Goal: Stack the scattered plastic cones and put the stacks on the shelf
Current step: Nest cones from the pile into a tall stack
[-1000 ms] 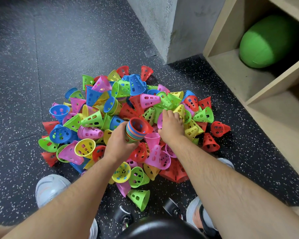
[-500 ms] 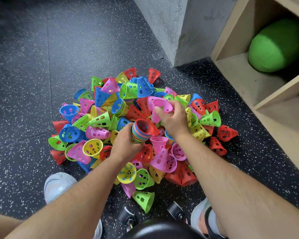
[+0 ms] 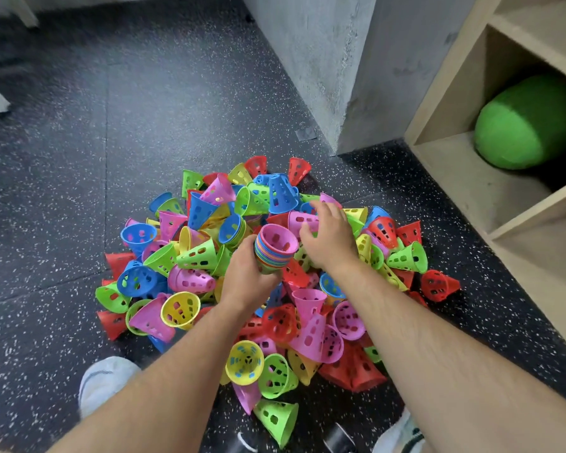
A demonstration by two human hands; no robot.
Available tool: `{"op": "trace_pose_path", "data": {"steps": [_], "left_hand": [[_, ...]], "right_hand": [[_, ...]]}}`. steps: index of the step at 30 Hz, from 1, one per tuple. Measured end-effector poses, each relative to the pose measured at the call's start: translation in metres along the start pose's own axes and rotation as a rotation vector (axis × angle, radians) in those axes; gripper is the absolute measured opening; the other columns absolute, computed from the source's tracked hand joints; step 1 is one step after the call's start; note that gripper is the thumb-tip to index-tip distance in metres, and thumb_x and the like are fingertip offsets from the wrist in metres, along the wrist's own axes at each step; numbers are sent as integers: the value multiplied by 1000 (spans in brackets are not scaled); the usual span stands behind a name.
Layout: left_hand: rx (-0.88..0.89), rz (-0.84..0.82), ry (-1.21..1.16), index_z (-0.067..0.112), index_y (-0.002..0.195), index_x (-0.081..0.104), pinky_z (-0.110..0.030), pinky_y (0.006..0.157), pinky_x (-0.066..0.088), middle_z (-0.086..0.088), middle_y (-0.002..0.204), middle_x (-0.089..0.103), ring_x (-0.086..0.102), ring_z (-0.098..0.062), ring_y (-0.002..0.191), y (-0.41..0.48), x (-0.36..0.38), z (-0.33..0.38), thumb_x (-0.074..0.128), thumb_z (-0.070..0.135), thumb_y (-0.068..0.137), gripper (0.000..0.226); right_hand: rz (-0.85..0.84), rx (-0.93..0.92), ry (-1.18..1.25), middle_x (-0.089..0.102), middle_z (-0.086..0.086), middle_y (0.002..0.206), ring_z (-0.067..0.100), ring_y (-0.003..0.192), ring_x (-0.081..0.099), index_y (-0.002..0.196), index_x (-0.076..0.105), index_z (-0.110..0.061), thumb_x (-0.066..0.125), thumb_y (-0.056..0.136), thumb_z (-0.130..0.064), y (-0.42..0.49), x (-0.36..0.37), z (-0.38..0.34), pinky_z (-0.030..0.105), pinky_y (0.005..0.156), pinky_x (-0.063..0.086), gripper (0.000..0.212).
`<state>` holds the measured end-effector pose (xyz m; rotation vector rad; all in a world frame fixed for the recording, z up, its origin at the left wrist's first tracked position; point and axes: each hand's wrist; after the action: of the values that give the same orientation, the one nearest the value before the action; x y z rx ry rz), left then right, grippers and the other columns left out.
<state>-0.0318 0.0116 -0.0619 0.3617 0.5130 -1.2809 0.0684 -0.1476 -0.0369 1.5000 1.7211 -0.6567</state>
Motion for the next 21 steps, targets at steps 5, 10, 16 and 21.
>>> {"op": "trace_pose_path", "data": {"steps": [5, 10, 16, 21], "left_hand": [[-9, 54, -11, 36, 119, 52, -32, 84, 54, 16, 105, 62, 63, -9, 97, 3, 7, -4, 82, 23, 76, 55], [-30, 89, -29, 43, 113, 49, -39, 82, 56, 17, 104, 63, 63, -9, 95, 6, 11, -12, 81, 25, 73, 54], [-68, 74, -45, 38, 116, 51, -38, 83, 57, 15, 104, 65, 64, -6, 94, 17, 8, -14, 85, 20, 74, 57], [-60, 40, -44, 25, 121, 57, -42, 88, 56, 7, 107, 68, 67, -14, 98, 23, 6, -7, 85, 18, 75, 54]], "right_hand": [[-203, 33, -287, 45, 5, 146, 28, 139, 33, 145, 39, -15, 63, 87, -54, 37, 15, -4, 43, 118, 23, 74], [-306, 131, -323, 50, 13, 143, 32, 139, 34, 145, 36, -11, 70, 75, -67, 59, 33, -8, 44, 118, 22, 95], [-338, 107, -323, 57, 11, 129, 33, 127, 48, 125, 50, -13, 72, 77, -57, 59, 39, 1, 45, 109, 28, 68], [-227, 116, -123, 50, 4, 137, 26, 135, 38, 138, 49, -25, 71, 78, -59, 39, 21, 16, 42, 110, 26, 73]]}}
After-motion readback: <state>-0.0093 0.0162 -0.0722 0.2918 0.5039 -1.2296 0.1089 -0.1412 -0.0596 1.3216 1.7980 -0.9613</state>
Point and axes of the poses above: each hand's wrist, its own y-axis towards the middle knuckle, its own x-axis out of the palm, z = x × y
